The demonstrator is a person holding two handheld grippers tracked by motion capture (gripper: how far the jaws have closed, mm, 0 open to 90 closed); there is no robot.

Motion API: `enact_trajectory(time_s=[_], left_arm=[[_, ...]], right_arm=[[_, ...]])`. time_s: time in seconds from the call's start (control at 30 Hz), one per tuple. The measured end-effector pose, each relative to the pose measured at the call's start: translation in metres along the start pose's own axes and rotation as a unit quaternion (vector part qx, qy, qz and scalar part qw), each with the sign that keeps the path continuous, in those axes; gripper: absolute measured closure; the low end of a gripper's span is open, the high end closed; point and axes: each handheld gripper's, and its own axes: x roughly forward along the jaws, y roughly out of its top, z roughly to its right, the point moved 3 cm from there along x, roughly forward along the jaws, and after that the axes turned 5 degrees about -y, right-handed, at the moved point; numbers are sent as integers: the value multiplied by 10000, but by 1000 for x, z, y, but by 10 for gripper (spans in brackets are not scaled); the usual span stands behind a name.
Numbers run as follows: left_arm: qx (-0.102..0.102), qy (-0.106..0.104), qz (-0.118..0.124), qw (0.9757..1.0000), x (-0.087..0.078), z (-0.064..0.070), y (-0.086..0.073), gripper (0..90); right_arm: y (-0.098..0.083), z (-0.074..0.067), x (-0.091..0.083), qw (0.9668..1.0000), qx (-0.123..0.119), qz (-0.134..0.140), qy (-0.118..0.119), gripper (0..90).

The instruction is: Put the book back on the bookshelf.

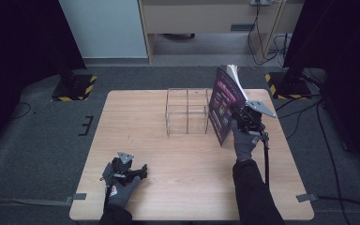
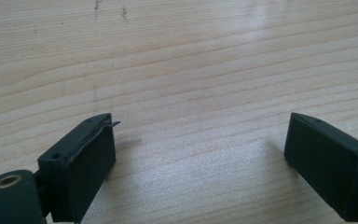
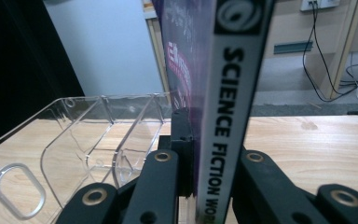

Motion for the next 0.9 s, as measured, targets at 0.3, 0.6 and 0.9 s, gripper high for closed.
enact_trajectory(time_s=[0.3, 0.6, 0.9], left_arm=[[0, 0, 2, 10000, 0, 0, 0, 80], [5, -3, -4, 10000, 0, 0, 0, 80], [7, -2, -5, 10000, 0, 0, 0, 80]], right_arm=[[-1, 1, -2, 9996, -57, -280, -87, 742], [-4, 8, -6, 9995, -192, -243, 55, 529], [-6, 5, -18, 9990, -237, -300, 229, 269]])
